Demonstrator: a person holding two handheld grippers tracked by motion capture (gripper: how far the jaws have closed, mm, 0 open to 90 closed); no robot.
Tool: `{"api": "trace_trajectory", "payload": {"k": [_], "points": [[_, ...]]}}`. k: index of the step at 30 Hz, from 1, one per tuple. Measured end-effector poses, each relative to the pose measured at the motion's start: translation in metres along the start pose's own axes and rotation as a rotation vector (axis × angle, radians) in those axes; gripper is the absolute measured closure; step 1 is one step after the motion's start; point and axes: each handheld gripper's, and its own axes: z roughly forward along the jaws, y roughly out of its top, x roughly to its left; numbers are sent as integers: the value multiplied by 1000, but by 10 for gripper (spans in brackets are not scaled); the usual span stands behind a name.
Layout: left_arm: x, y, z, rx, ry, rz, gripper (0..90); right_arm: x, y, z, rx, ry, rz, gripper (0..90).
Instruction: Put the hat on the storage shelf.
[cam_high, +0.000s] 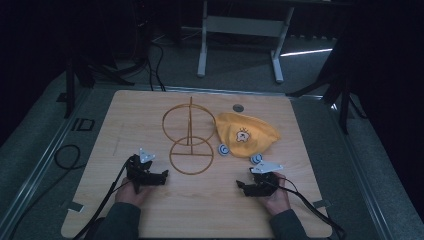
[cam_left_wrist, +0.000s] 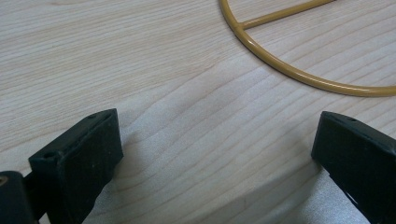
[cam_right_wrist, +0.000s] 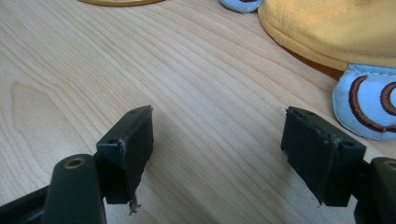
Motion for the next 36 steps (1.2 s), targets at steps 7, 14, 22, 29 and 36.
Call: {"api": "trace_trajectory", "payload": {"k": [7,14,22,29,36], "points": [[0,0,0,3,-1,1,19,-3,2,-1,12,4,-5,288],[0,0,0,4,-1,1,19,-13,5,-8,49,-18,-17,552],[0,0,0,4,0,1,19,-37,10,-14,72,-97,-9,567],[0,0,0,2,0,-1,19,-56,13,-11,92,-139,43,424],[0,0,0,3,0,-1,19,-66,15,0,94,-110,76,373]]}}
